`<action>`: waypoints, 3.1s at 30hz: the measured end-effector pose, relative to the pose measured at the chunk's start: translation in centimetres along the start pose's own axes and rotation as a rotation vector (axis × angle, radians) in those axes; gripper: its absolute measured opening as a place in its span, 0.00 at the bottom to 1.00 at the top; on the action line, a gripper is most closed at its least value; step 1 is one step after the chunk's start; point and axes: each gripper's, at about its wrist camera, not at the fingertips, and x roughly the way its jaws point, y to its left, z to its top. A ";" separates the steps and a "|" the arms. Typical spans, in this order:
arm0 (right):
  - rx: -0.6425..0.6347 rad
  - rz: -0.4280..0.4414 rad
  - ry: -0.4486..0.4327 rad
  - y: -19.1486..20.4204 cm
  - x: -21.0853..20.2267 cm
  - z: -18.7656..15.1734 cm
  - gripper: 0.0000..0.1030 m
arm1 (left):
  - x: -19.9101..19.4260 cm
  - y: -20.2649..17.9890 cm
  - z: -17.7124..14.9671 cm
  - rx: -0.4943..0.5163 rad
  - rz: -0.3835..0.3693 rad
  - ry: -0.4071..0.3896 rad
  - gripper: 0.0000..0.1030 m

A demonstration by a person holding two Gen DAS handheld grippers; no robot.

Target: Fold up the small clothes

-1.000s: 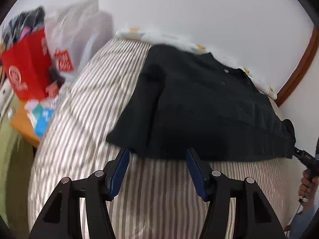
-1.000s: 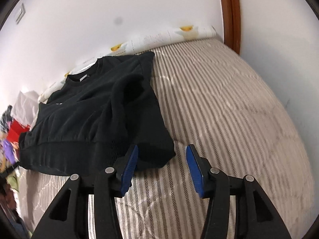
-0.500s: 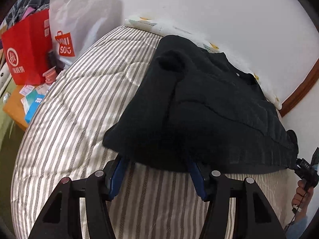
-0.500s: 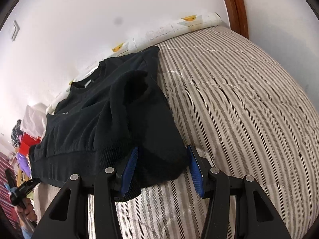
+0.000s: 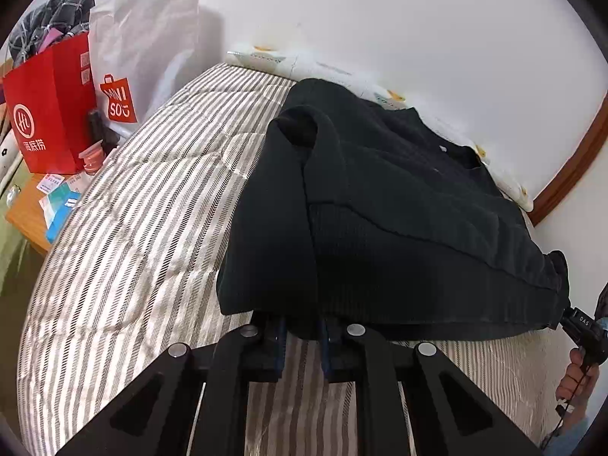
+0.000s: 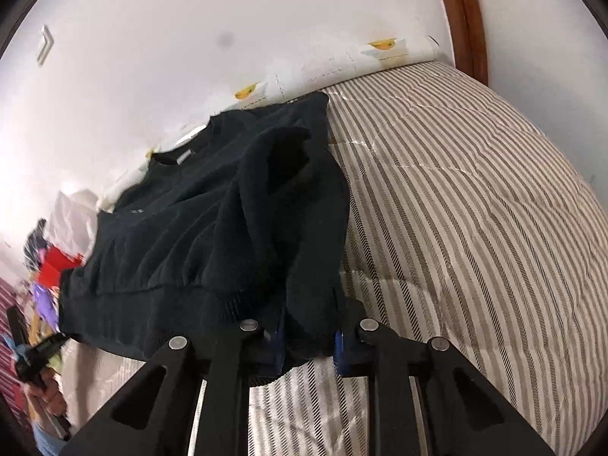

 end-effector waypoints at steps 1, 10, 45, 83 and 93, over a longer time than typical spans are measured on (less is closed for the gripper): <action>0.000 0.003 0.000 0.0 -0.3 -0.1 0.18 | -0.4 0.0 -0.2 0.003 -0.002 0.000 0.12; -0.040 -0.008 0.001 0.3 -4.0 -2.8 0.18 | -3.9 -0.2 -2.9 0.017 0.001 0.001 0.12; -0.293 -0.100 -0.020 5.8 -14.2 -14.7 0.28 | -12.4 -2.6 -13.3 0.204 -0.093 0.013 0.31; -0.261 -0.117 -0.004 8.1 -8.4 -8.0 0.13 | -6.6 -9.3 -4.2 0.273 -0.175 -0.015 0.30; -0.189 -0.088 -0.033 8.6 -5.6 -3.5 0.11 | -4.2 -10.4 0.1 0.243 -0.176 -0.002 0.30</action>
